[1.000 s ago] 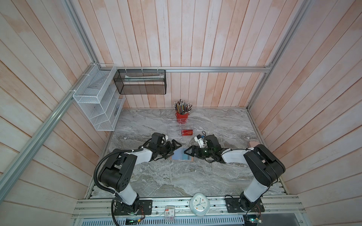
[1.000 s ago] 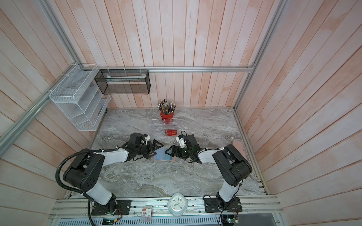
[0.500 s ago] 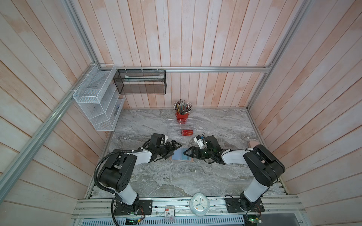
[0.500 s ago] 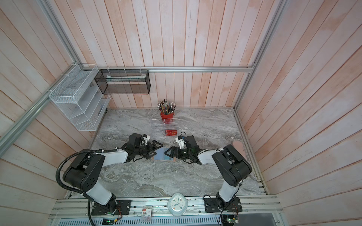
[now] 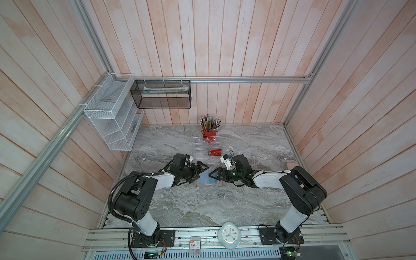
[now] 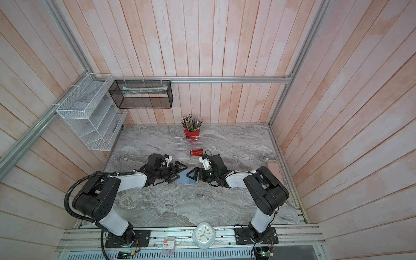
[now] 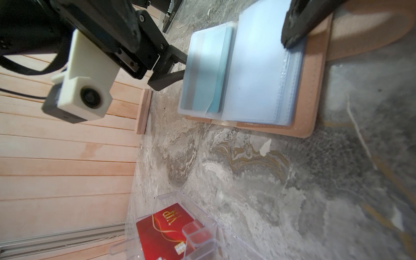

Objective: Take the credit cards out of the card holder

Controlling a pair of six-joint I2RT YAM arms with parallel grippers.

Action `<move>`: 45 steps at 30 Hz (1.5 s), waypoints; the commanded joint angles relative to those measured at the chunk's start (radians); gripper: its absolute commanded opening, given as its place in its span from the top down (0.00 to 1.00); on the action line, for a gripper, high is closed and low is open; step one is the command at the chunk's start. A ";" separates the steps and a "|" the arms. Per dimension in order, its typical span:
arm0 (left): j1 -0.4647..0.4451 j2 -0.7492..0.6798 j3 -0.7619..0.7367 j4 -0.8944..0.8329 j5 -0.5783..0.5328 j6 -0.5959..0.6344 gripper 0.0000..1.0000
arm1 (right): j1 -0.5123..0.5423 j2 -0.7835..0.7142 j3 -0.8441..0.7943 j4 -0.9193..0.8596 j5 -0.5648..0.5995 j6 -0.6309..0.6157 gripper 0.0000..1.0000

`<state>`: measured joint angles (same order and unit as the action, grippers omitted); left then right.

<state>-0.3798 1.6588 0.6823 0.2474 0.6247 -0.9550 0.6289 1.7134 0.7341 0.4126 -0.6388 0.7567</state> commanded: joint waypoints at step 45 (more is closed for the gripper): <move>0.071 -0.007 0.010 -0.093 0.038 0.009 0.00 | 0.055 -0.169 0.162 -0.439 0.384 -0.193 0.02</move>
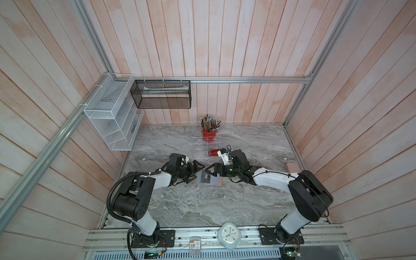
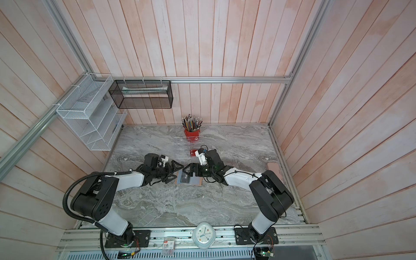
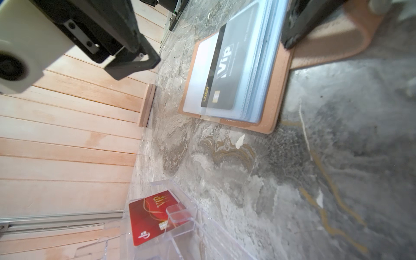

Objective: Take the credit cards out of the card holder

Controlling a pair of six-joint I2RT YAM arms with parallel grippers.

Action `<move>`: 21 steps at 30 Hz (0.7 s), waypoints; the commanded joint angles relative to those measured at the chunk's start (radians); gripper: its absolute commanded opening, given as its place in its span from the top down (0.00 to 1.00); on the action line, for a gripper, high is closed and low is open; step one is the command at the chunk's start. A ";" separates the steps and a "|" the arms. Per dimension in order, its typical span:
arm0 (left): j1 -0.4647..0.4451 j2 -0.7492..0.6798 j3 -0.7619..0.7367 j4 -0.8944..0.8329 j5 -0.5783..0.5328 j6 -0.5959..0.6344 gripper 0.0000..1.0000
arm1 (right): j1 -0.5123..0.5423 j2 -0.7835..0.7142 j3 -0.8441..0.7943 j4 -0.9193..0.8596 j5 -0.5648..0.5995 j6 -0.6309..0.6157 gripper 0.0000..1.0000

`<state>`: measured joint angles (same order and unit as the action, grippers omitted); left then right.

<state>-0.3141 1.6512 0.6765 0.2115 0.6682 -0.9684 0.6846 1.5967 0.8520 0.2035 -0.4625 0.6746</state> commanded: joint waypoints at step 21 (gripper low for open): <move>-0.037 -0.111 0.090 -0.152 -0.004 0.007 0.00 | -0.105 -0.269 -0.197 -0.045 0.060 -0.007 0.02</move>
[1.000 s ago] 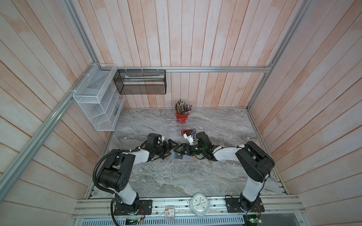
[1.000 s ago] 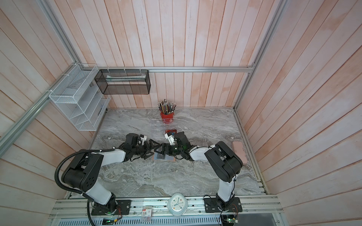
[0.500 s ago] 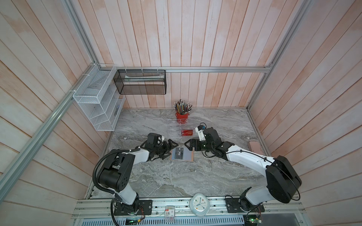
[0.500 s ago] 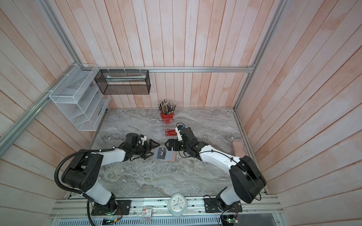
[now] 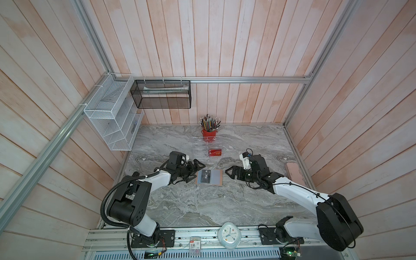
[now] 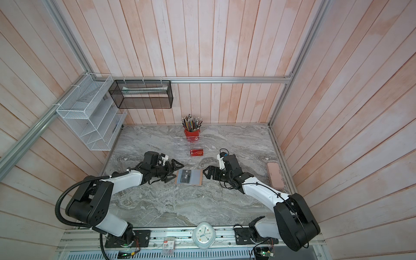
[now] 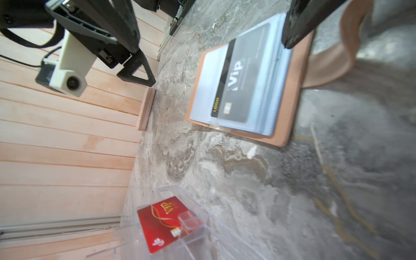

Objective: Take the credit cards out of the card holder

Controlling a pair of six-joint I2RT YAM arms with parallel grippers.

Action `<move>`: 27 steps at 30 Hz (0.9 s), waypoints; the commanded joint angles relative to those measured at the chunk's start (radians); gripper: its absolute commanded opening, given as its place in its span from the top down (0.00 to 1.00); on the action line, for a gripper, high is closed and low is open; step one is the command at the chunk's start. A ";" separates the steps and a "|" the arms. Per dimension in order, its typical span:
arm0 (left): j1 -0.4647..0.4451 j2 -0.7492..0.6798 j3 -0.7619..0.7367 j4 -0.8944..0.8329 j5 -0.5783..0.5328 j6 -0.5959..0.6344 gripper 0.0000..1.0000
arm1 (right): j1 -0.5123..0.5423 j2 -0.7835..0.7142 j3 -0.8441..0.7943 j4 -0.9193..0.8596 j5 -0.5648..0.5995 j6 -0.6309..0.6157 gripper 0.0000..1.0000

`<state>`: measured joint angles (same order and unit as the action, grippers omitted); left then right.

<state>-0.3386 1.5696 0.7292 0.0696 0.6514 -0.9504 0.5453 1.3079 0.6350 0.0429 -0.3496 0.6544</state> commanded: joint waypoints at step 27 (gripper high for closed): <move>0.001 0.147 0.020 0.157 0.087 -0.095 0.00 | 0.088 0.501 0.112 0.563 -0.335 0.188 0.22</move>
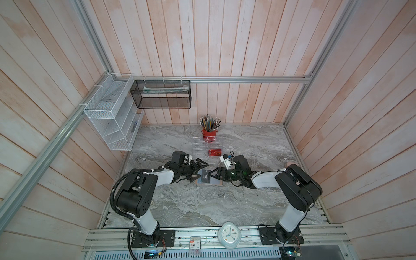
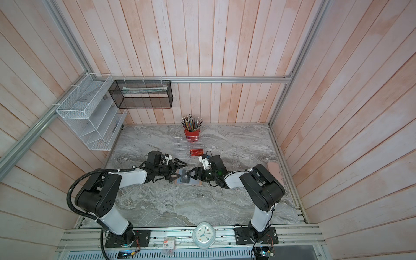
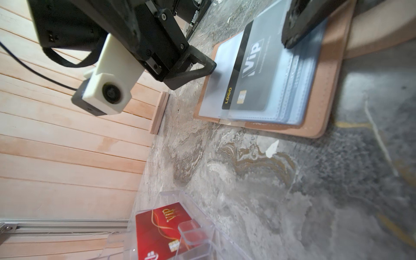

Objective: Take the credit cards out of the card holder

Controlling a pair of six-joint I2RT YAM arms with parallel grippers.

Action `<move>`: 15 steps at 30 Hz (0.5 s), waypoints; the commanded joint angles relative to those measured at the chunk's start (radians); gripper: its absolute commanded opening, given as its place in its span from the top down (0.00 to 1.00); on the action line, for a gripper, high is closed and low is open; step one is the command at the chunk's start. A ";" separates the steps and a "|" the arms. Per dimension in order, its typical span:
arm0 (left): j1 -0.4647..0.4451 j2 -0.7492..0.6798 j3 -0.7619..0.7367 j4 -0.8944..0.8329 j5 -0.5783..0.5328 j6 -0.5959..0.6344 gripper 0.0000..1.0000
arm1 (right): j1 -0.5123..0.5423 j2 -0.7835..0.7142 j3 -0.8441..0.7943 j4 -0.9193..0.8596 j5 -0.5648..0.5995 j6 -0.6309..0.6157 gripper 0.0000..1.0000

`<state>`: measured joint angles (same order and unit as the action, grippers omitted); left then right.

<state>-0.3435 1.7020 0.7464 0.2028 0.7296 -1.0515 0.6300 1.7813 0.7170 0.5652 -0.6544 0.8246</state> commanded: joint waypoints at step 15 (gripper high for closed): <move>0.017 0.027 -0.014 0.022 -0.001 0.025 0.00 | -0.012 0.137 0.087 0.033 -0.037 0.042 0.33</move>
<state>-0.3305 1.7115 0.7460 0.2081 0.7288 -1.0473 0.6247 1.8935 0.7860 0.5850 -0.6796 0.8547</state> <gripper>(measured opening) 0.999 0.672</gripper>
